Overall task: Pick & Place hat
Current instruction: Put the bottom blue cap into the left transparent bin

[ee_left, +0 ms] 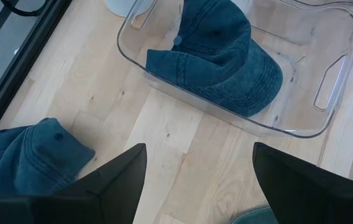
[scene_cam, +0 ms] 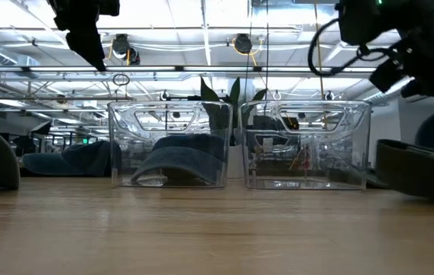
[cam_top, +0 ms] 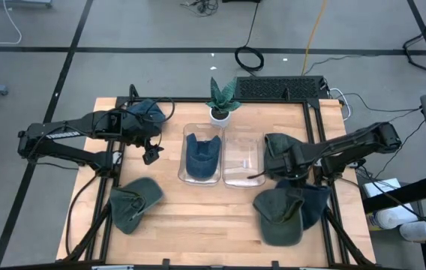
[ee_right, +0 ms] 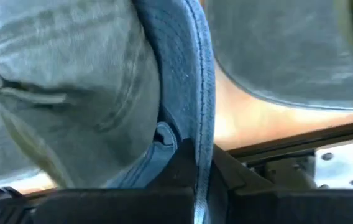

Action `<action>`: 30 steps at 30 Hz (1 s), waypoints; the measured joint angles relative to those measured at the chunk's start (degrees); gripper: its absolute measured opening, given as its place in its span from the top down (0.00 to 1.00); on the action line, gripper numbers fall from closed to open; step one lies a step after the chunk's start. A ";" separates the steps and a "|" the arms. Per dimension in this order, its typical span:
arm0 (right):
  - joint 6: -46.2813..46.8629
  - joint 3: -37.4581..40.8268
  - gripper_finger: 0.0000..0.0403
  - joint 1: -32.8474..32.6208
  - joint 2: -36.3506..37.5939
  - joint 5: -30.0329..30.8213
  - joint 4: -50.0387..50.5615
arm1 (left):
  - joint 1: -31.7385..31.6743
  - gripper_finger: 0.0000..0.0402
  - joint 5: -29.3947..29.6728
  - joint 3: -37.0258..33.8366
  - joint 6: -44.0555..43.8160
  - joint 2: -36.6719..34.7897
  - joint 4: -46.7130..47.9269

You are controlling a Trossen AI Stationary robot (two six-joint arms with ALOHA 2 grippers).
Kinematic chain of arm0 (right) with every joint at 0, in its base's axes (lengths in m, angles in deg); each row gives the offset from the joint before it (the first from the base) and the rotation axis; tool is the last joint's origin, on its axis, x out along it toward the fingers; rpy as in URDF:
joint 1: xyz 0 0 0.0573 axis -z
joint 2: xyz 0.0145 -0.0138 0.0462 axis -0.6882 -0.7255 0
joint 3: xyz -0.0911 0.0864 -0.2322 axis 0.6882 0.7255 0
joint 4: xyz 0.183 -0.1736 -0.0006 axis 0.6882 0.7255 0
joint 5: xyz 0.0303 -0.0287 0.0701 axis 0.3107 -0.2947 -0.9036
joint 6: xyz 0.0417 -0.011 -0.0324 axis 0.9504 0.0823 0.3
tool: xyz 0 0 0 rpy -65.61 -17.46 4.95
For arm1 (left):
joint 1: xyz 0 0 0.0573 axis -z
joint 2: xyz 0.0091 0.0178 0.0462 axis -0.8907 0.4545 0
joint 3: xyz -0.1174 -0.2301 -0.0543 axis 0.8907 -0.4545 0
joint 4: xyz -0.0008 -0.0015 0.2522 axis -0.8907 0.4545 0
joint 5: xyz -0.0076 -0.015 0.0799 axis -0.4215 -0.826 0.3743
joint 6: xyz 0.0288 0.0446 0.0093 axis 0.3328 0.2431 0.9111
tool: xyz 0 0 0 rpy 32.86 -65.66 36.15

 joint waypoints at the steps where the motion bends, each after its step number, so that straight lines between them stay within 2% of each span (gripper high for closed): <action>1: 0.12 -0.62 1.00 0.00 0.02 0.25 0.51 | 0.01 0.27 0.00 0.00 -0.02 0.00 0.00; 11: 2.01 -2.17 1.00 -0.17 0.02 6.79 4.43 | 0.00 0.27 0.00 0.00 0.25 0.00 0.00; 21: -0.04 -2.92 1.00 -0.20 0.02 8.31 6.13 | 0.00 0.27 0.00 0.00 0.42 -0.02 0.00; 30: 0.10 -16.12 1.00 -0.22 0.02 19.73 11.40 | 0.00 0.27 0.00 0.00 0.22 -0.02 -0.01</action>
